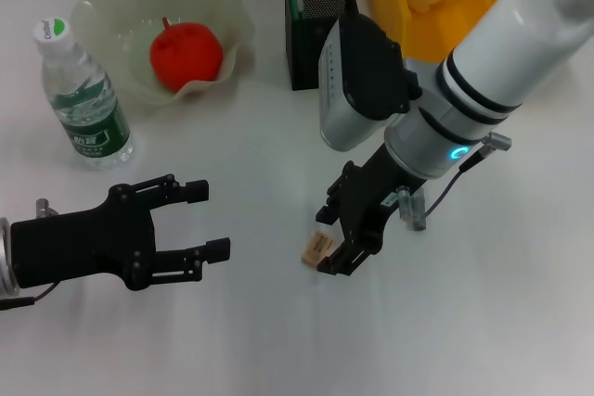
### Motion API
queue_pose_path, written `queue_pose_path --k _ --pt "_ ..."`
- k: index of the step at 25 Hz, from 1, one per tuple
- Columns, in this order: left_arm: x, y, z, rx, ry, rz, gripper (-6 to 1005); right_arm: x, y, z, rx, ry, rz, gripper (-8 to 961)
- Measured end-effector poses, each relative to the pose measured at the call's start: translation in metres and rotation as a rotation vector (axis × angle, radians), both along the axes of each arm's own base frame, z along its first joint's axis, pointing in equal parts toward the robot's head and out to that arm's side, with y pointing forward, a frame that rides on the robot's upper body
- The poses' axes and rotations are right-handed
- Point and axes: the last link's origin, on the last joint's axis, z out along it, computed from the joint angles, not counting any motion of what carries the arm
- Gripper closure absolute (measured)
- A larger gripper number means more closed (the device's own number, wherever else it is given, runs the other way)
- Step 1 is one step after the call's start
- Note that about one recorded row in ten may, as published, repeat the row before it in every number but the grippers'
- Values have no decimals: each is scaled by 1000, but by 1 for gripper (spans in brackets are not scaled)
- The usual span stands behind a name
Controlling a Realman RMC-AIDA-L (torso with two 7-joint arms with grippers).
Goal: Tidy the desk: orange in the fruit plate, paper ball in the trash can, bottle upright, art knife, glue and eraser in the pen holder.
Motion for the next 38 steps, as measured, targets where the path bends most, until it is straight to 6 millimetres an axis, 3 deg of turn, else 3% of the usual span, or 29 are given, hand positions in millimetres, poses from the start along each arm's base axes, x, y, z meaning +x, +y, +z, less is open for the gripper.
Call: queue_pose_path --k 23,28,33,38 --pt "2 1 0 5 -9 1 157 -1 -4 -14 1 -18 69 384" --pt "2 2 0 6 -9 0 157 -1 -4 -15 2 -25 73 442" --pt "2 2 0 9 -10 -1 157 -6 -4 -13 8 -13 64 501" --pt "2 2 0 9 -10 -3 157 -15 1 -1 25 18 20 493"
